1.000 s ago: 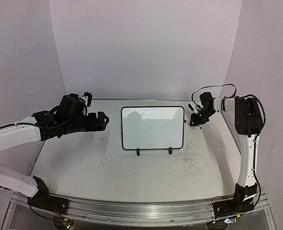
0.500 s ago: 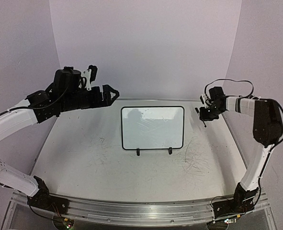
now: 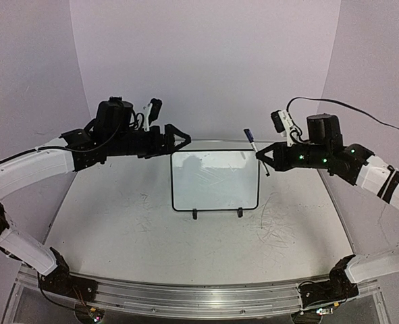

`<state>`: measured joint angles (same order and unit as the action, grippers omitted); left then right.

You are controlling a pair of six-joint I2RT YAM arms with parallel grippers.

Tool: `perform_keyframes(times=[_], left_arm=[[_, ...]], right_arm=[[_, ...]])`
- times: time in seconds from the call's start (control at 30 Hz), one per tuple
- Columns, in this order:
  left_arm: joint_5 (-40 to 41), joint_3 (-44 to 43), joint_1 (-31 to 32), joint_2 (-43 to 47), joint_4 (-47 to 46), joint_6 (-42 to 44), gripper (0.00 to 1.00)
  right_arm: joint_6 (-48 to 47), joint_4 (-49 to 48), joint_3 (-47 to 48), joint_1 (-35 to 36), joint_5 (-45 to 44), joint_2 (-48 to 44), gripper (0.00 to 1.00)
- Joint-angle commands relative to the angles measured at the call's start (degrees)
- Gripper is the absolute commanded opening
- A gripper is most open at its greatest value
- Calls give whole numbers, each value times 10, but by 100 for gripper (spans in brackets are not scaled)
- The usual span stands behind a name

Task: Write a sentence on the whiteboard
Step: Pass from the right arm to the left

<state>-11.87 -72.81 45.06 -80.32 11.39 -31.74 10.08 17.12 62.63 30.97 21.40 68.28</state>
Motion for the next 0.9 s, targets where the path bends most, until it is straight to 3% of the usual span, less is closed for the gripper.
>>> perform_keyframes(times=[0.0,0.13,0.33,0.67,0.87], left_arm=[[-113,42,1,-9,-131,-114,91],[-186,28,21,-53,-150,-164,89],[-210,-12,64,-113,-150,-191,84],[-208,-62,51,-150,-118,-172,53],[-217,-40,28,-128,-91,-159,40]], right_arm=[[-49,17,-3,60,86,38,0],[-69,15,7,81,119,60,0],[-132,25,30,95,161,77,0],[-151,36,51,101,162,116,0],[-137,20,43,104,143,117,0]])
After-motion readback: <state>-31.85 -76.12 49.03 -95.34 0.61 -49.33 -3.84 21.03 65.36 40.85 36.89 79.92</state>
